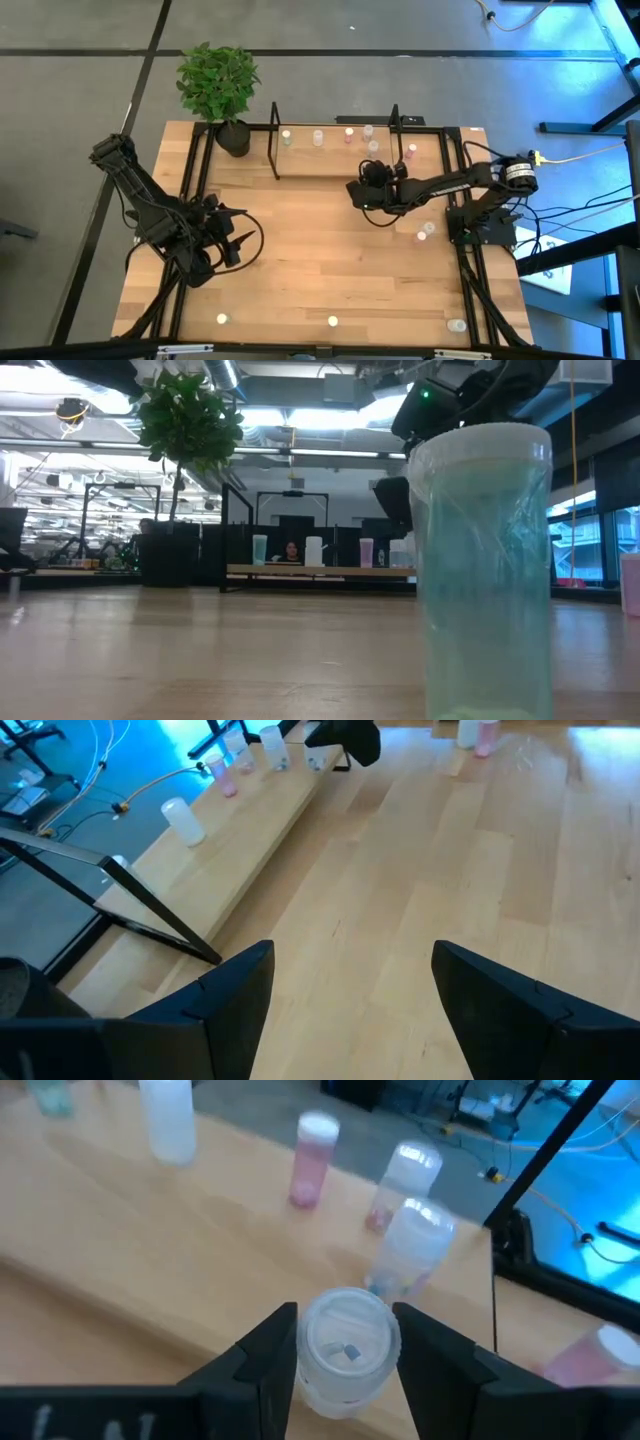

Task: Pick and place medicine bottles onto shelf by color
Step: Put the transparent medicine bottle on the shelf aligned with the other transparent medicine bottle

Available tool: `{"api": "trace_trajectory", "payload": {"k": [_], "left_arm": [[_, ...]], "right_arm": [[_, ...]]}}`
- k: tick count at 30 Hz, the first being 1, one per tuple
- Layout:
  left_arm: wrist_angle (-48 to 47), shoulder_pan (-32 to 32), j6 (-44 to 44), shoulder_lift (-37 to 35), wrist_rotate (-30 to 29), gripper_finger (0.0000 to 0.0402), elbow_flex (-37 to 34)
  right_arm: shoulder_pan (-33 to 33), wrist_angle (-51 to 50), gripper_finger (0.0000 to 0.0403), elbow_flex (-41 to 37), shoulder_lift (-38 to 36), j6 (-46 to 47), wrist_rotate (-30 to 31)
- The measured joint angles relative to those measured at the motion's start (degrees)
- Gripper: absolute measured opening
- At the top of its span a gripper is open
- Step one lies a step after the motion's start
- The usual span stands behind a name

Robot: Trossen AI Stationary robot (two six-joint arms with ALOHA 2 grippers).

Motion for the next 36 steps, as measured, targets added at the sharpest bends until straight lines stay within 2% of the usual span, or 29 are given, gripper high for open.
{"api": "trace_trajectory", "payload": {"k": [2,36], "left_arm": [[0.0,0.0,0.0,0.0,0.0,0.0266,0.0],[0.44,0.0,-0.09,-0.02,0.07,0.0266,0.02]], "right_arm": [[-0.32,-1.6,0.0155,0.0,0.0,0.14,-1.36],[-1.6,-0.23,0.0155,0.2,3.34,0.24,0.91]]}}
